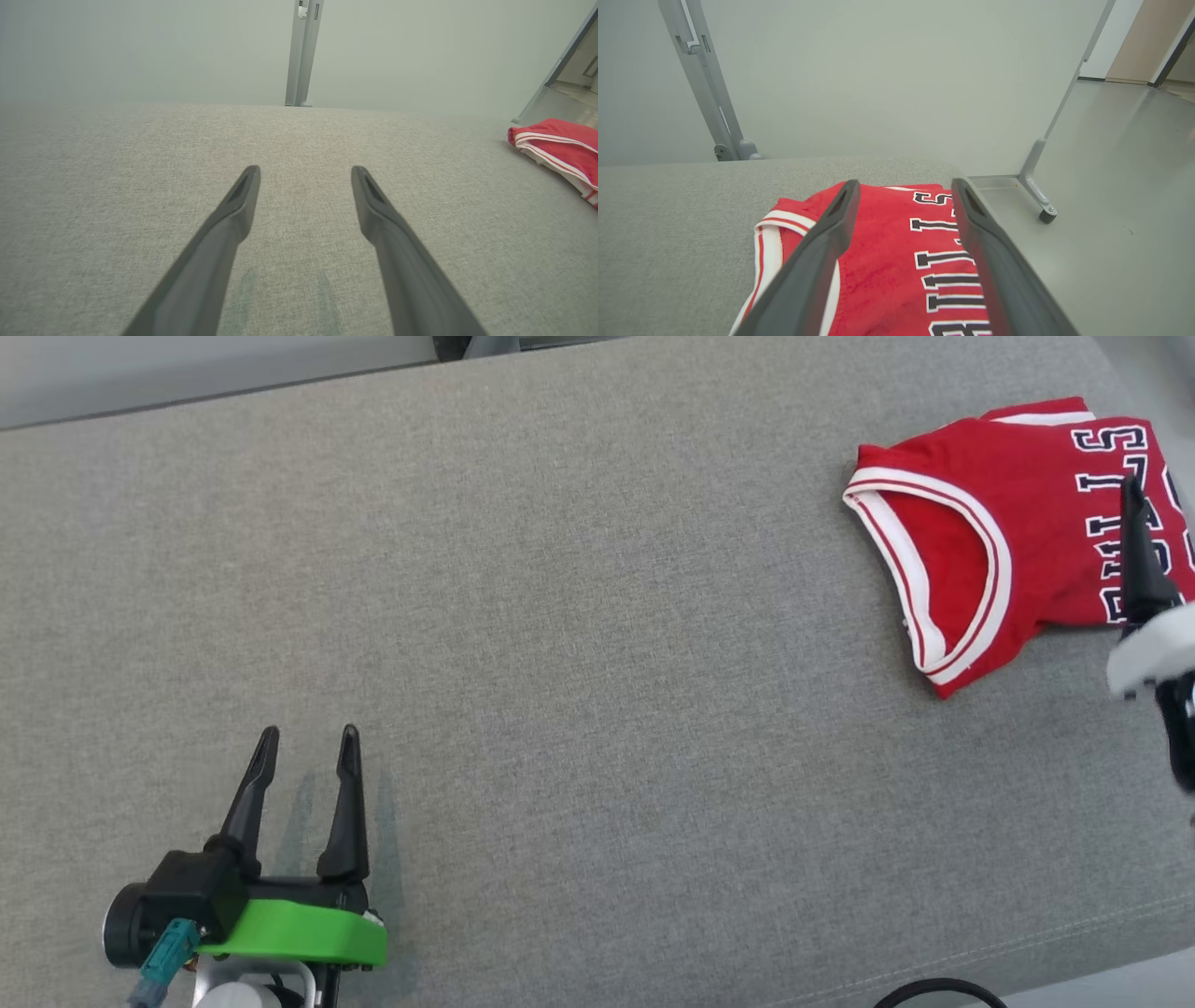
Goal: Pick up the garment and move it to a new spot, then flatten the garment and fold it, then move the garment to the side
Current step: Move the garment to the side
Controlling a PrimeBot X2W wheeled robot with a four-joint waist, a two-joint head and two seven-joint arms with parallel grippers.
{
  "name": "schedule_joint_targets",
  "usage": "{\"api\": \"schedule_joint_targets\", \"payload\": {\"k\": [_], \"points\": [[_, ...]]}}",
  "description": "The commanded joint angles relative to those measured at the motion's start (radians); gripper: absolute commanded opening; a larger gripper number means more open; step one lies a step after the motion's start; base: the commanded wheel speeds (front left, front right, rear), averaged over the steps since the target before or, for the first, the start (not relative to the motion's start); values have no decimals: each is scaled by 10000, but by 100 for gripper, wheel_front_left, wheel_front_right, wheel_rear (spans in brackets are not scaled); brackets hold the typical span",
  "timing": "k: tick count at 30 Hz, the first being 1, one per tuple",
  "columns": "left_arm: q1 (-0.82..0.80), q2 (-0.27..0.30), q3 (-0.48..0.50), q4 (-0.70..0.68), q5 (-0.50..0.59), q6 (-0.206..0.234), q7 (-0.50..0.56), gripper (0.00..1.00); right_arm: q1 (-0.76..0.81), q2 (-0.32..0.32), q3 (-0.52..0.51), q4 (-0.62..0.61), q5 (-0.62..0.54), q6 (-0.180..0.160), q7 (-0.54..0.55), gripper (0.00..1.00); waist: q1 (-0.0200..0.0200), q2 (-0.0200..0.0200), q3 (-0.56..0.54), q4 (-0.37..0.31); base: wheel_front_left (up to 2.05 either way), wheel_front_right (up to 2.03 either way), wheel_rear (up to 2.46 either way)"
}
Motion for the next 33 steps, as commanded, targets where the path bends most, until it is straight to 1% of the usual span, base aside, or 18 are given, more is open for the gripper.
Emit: {"api": "schedule_joint_targets", "payload": {"k": [1,3,6,9,11,14,16,17,20,25,30,33], "points": [[172,6,74,119,-183,84,-26,100,720,-126,-17,-221,32,-19,-87,100,0,116,-978,357,0,0,0],[369,-22,121,301,-253,183,-26,100,1605,116,-2,-881,-7,-16,-141,100,0,116,-1300,493,0,0,0],[542,-20,207,631,-301,374,-26,100,2922,517,-258,-1708,-252,-18,-184,100,0,116,-1703,655,0,0,0],[758,-27,210,939,-369,532,-26,100,4003,1135,-541,-2417,-1004,-18,-182,100,0,116,-2110,789,0,0,0],[956,-24,228,1110,-386,720,-27,100,4615,1614,-577,-2826,-1449,-16,-184,100,0,116,-2405,863,0,0,0],[1194,-28,192,1305,-504,849,-26,100,5390,2084,-553,-3238,-2261,-19,-185,100,0,116,-2746,974,0,0,0],[1256,-27,163,1335,-579,904,-27,100,5614,2519,-575,-3598,-2614,-15,-186,100,0,116,-2861,1086,0,0,0],[1256,-27,163,1335,-579,904,-27,100,5614,2519,-575,-3598,-2614,-15,-186,100,0,116,-2861,1086,0,0,0],[1359,-26,173,1298,-709,888,-26,100,6005,3009,-600,-4044,-3070,-16,-185,100,0,116,-2974,1219,0,0,0],[1494,-28,253,1301,-783,999,-26,100,6314,3564,-788,-4511,-3629,-18,-186,100,0,116,-3128,1332,0,0,0],[1530,-29,269,1268,-787,958,-26,100,6391,3825,-915,-4585,-3943,-18,-186,100,0,116,-3218,1418,0,0,0],[1507,-29,206,1224,-837,843,-26,100,6401,3868,-1144,-4504,-4042,-18,-188,100,0,116,-3240,1475,0,0,0]]}}
